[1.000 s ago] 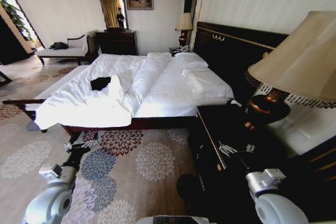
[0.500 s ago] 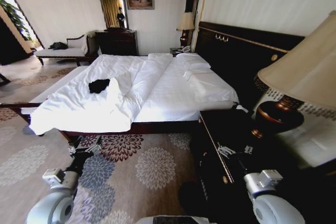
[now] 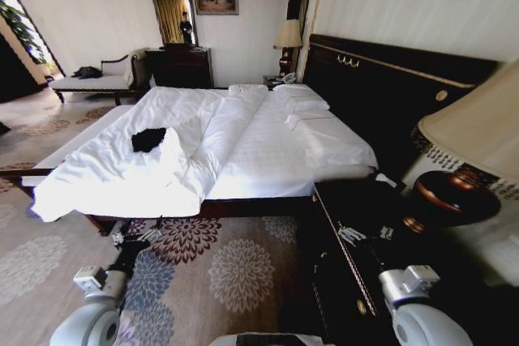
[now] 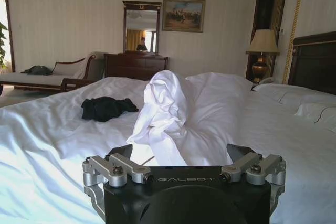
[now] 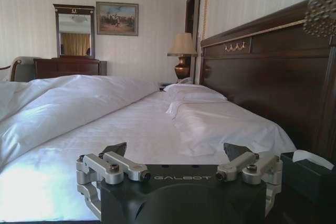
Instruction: Fold the clothes on the bed.
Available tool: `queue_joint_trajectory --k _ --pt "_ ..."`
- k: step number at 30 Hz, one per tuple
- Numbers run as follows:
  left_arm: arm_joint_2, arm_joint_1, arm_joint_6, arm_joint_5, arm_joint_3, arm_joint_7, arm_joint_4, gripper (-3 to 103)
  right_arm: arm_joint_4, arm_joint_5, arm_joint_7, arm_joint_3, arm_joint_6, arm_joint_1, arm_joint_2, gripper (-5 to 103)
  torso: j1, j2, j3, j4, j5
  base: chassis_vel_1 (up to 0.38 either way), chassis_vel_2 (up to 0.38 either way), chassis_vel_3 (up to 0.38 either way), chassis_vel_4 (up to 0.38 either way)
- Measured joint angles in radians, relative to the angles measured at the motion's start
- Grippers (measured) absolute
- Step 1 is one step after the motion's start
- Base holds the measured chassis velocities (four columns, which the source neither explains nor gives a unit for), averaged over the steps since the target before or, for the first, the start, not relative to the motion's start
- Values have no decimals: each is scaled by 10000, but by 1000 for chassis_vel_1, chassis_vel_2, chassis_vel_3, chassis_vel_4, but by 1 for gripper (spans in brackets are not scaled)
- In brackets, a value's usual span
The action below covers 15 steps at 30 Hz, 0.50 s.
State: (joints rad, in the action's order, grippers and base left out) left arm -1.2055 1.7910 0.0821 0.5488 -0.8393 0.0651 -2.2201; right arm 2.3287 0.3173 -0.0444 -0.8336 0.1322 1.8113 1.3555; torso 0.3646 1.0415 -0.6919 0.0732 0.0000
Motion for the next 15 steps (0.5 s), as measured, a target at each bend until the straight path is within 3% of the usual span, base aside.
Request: queue_joint_trajectory --k 15 --pt "-230 187 -81 -88 82 25 -47 100 -186 -202 0 243 -305 47 185 100 0 0 0 -1 0 -146 144 149 -153"
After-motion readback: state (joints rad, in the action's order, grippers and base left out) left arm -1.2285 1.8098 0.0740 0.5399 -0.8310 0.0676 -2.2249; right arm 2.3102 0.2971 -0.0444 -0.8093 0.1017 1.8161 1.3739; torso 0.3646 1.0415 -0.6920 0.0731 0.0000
